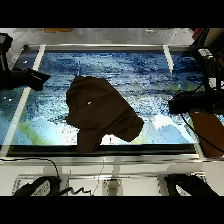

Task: Fold the clothes and pants, and hang the long-sleeved shirts on hangers.

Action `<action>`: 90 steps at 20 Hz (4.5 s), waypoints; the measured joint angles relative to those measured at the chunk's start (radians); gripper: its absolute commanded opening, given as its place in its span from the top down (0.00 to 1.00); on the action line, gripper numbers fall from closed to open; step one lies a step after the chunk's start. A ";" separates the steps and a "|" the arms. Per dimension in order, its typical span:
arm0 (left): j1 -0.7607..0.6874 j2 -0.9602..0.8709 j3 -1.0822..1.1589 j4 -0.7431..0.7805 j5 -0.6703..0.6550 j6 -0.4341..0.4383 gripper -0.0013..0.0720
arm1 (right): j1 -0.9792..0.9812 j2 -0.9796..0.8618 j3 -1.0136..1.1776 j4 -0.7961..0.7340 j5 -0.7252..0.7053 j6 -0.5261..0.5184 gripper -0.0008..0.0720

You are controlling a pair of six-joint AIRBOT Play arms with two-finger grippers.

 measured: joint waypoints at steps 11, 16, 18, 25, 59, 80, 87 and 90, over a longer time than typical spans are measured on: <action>0.000 0.000 0.000 0.000 0.000 0.000 0.96 | 0.000 0.000 0.000 0.000 0.000 0.000 0.97; 0.000 0.000 0.000 -0.001 0.000 0.000 0.96 | 0.000 0.000 0.000 0.000 -0.039 0.000 0.97; 0.000 0.000 0.000 -0.023 0.004 -0.007 0.96 | 0.000 0.000 0.000 0.000 -0.070 0.000 0.97; -0.001 0.000 0.000 -0.142 -0.011 -0.126 0.96 | 0.000 -0.005 -0.001 0.011 -0.219 -0.012 0.97; -0.029 -0.229 -0.630 0.086 -0.058 -0.181 0.33 | -0.121 -0.073 -0.900 0.816 -0.316 -0.578 0.97; -0.147 -0.126 -0.139 -0.233 -0.187 -0.069 0.96 | -0.122 -0.074 -0.900 0.609 -0.646 -0.322 0.97; -0.136 0.200 -0.022 -0.116 0.040 -0.081 0.96 | -0.122 -0.074 -0.900 0.607 -0.705 -0.277 0.97; -0.128 0.274 -0.013 0.041 0.077 -0.143 0.96 | -0.122 -0.074 -0.900 0.610 -0.709 -0.272 0.97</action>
